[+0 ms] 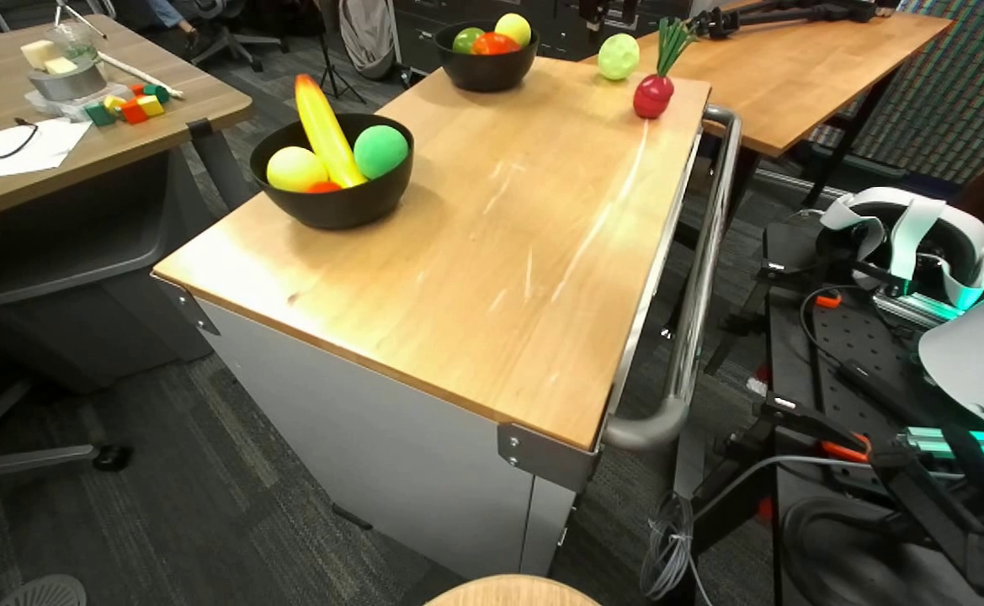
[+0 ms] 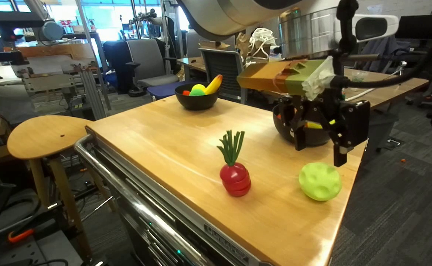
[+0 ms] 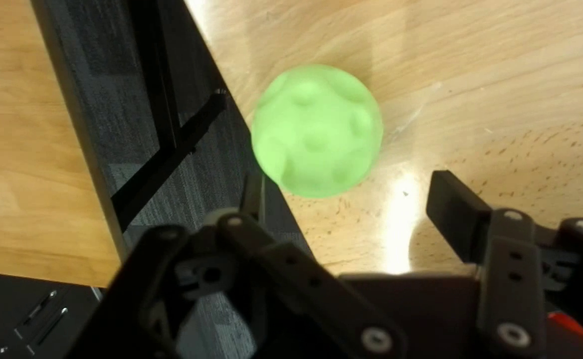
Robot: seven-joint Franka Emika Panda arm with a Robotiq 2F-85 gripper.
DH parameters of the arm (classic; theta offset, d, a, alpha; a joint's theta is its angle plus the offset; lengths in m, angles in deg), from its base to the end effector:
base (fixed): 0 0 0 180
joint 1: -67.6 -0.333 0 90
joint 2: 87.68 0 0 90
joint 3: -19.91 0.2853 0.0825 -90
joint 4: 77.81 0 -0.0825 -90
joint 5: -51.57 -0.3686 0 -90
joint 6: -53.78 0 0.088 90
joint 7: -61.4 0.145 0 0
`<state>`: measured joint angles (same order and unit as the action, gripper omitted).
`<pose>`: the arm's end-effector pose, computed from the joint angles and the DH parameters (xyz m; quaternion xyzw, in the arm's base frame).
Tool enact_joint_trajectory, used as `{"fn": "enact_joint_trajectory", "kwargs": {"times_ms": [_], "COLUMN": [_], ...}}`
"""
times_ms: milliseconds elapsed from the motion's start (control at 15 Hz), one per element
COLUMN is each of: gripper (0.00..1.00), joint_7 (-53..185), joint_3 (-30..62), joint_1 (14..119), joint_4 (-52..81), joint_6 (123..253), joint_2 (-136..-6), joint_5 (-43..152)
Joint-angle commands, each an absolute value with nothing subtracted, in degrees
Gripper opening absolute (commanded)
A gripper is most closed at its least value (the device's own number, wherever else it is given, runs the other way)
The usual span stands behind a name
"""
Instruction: Place the fruits and vegetables in the two black bowls
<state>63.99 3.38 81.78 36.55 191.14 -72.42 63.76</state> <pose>0.5127 -0.3098 0.2907 0.9693 -0.2063 0.0403 0.1278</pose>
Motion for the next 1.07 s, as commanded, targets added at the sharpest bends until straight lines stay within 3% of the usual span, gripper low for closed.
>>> {"fn": "enact_joint_trajectory", "kwargs": {"times_ms": [0, 733, 800, 933, 1000], "gripper": [1.0, 0.98, 0.74, 0.7, 0.63], "joint_7": [64.4, 62.8, 62.6, 62.5, 61.4], "joint_3": [2.6, 3.6, 3.7, 4.0, 4.4], "joint_1": [82.3, 84.6, 84.6, 84.2, 83.9], "joint_4": [37.9, 36.0, 36.1, 38.1, 39.9], "joint_6": [190.3, 186.7, 186.2, 188.4, 189.8], "joint_2": [-74.2, -69.0, -69.2, -71.1, -73.3], "joint_5": [64.3, 56.7, 56.1, 55.8, 55.7]}}
